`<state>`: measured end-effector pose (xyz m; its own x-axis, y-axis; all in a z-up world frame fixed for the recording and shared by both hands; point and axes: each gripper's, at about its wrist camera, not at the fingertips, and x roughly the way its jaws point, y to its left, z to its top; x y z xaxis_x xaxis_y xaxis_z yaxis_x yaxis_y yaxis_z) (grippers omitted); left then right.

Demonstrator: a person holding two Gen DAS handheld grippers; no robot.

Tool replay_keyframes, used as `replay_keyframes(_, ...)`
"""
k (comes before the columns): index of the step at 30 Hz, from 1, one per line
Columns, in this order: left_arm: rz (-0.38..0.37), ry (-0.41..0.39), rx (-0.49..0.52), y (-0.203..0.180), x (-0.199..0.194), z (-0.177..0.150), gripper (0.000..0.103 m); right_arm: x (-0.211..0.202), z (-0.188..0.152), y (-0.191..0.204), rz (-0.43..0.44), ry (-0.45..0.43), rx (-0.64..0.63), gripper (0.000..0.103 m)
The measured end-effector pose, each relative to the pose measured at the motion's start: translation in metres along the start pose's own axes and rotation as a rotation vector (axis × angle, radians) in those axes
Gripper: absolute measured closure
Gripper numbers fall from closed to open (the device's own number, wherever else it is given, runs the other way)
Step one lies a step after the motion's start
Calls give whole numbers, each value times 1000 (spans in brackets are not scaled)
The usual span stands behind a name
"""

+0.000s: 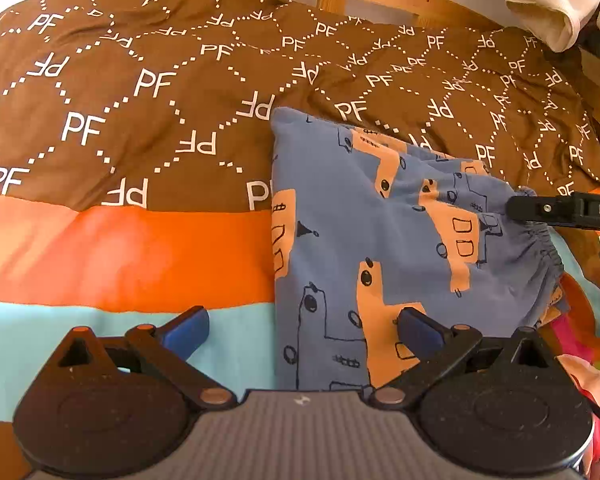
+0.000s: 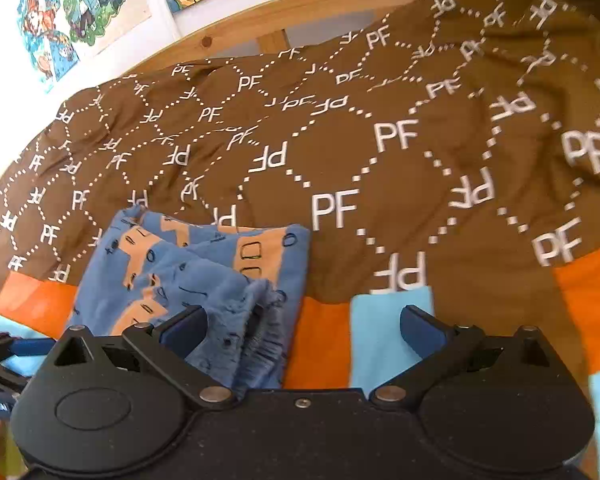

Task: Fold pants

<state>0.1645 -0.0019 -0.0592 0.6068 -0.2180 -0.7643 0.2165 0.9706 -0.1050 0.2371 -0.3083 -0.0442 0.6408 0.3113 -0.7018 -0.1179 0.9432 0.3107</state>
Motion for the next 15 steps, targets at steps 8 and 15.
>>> replay_keyframes(8,-9,-19,-6,1,2,1,0,19,11,10,50,-10,-10,1)
replay_keyframes(15,-46,-53,-46,7,1,2,0,27,14,0,114,-41,110,1)
